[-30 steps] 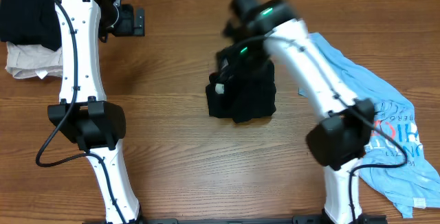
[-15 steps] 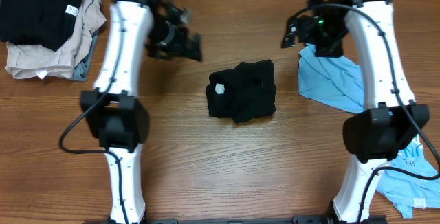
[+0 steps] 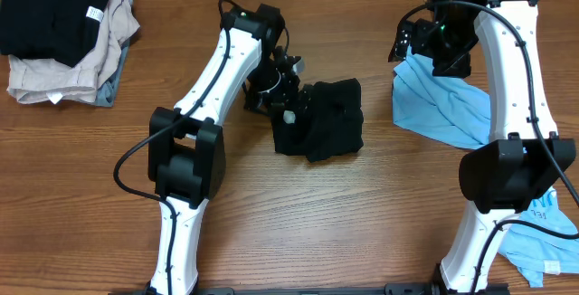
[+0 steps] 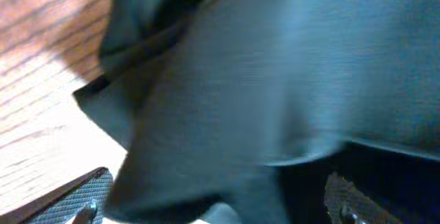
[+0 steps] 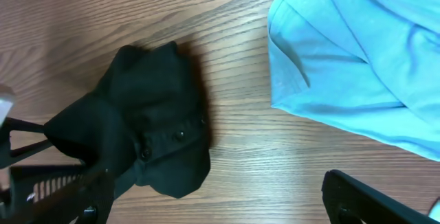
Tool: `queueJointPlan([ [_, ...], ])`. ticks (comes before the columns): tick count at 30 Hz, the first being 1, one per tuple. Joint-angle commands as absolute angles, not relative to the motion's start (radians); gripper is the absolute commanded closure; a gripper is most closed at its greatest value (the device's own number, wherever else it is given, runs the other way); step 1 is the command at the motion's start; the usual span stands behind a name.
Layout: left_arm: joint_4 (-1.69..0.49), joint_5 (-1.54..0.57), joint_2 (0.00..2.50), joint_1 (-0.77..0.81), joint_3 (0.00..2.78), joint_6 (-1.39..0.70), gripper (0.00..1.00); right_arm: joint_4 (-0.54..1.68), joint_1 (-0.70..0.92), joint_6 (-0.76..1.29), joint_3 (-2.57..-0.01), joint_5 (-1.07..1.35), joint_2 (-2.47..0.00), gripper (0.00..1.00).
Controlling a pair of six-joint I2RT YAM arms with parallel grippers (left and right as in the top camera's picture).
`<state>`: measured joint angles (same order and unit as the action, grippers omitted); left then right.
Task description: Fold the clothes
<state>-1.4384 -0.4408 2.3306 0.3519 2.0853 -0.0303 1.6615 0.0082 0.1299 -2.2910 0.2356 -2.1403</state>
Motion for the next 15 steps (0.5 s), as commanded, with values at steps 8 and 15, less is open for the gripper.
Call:
queueJointPlan([
  [8,-1.297,-0.385,2.336,0.361,1.921,-0.067,0.08,1.644,0.01,0.126,-2.31,0.224,-2.121,0.0],
  [15,-1.204,-0.381,2.336,0.381,1.874,-0.067,0.17,1.627,0.01,0.127,-2.31,0.225,-2.121,0.0],
])
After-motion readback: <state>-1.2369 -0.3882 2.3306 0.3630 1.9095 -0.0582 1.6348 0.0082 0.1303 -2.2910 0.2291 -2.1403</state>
